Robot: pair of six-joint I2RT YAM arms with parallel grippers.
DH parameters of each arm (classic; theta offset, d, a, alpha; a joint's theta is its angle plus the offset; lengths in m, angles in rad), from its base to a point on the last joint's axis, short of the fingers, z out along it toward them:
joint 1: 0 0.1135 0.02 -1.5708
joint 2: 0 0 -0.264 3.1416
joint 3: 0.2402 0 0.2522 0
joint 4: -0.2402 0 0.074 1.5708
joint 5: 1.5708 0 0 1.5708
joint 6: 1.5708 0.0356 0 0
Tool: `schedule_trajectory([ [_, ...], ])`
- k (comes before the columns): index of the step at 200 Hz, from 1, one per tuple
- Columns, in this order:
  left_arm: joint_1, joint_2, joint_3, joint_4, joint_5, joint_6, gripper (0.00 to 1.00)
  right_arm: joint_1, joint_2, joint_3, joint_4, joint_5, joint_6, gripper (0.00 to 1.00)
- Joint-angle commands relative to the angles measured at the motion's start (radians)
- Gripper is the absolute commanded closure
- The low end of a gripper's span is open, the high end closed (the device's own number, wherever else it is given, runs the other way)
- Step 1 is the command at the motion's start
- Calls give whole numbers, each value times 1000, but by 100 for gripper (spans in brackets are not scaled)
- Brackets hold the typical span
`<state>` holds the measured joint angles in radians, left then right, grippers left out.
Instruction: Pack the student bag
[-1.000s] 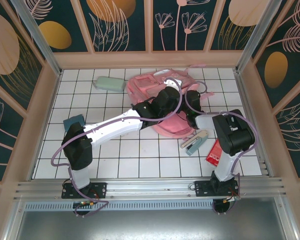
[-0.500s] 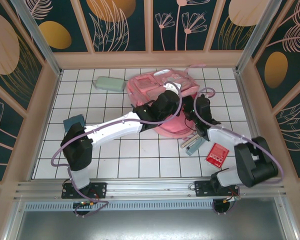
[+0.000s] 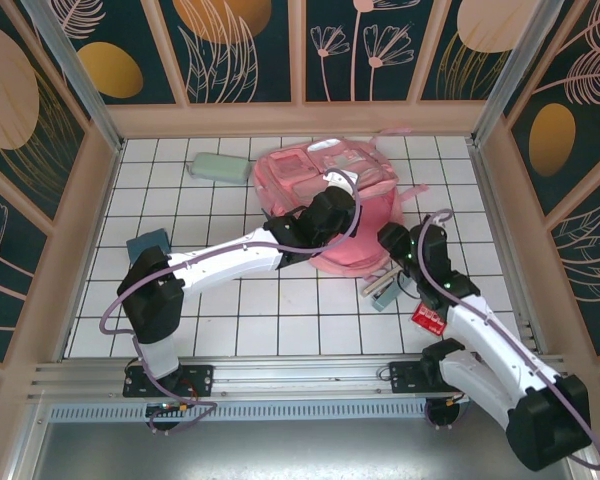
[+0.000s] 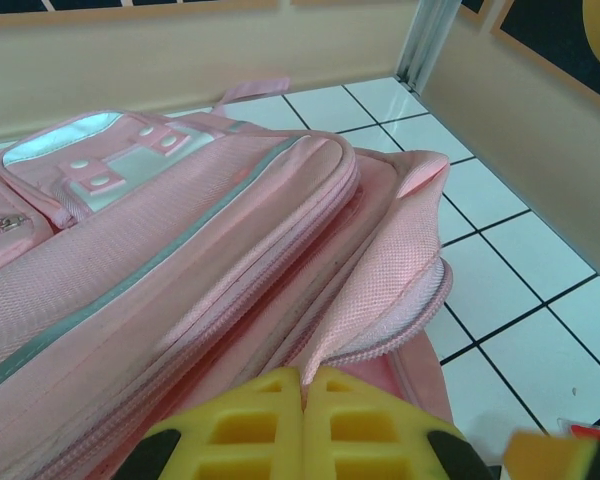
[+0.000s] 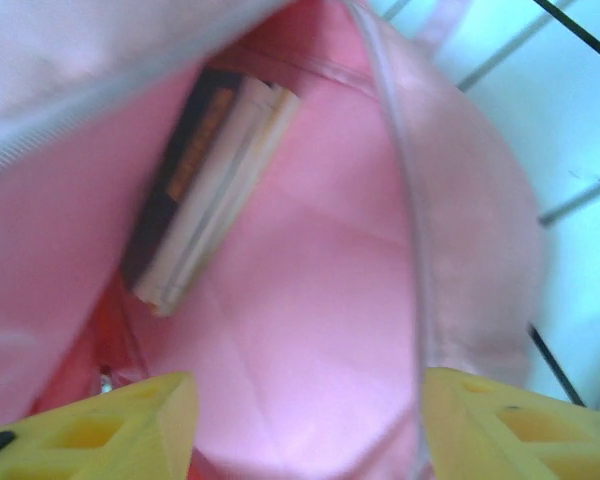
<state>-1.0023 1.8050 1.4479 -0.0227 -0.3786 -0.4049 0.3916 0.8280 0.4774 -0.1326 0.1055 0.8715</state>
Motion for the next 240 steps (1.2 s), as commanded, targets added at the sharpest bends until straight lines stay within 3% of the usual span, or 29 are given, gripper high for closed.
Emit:
schedule_trajectory([
  [1,5,-44,-8,76,-36,-14,100,37,-45,-52,-119,6,28,45],
  [15,7,-42,-9,78,-35,-13,100,81,-42,-68,-105,23,66,51],
  [64,13,-63,-42,97,-41,-26,100,213,66,-45,-211,162,187,55],
  [93,18,-72,-68,124,-28,-35,100,219,95,-53,-210,176,198,65],
  [139,28,-80,-93,143,-14,-44,100,219,187,-29,-198,184,196,69],
  [240,45,-76,-115,178,33,-69,100,222,305,33,-229,188,155,67],
])
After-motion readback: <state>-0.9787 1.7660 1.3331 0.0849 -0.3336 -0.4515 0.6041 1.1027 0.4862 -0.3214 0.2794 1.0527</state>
